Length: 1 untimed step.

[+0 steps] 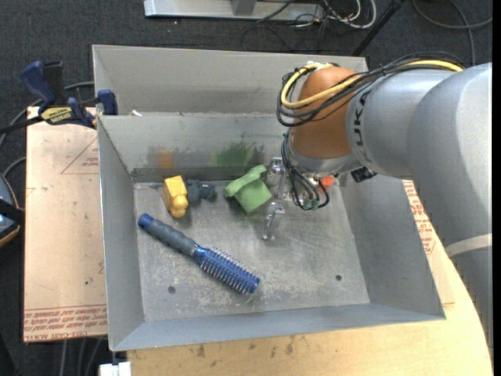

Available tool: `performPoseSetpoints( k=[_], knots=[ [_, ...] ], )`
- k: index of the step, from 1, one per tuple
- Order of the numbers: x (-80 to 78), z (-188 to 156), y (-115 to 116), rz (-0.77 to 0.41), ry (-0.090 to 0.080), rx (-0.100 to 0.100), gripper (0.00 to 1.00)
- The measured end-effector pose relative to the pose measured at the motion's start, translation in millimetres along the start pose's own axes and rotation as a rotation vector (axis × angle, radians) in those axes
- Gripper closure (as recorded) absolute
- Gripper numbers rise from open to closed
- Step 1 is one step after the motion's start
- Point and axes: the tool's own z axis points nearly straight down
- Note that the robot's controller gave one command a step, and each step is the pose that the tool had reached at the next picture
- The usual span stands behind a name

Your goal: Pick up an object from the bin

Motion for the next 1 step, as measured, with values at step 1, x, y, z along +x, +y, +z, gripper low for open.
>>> performPoseSetpoints(
  k=[1],
  knots=[
    [7.5, -8.9, 54.6, 0.004, -0.001, -0.007, 0.00]
  ],
)
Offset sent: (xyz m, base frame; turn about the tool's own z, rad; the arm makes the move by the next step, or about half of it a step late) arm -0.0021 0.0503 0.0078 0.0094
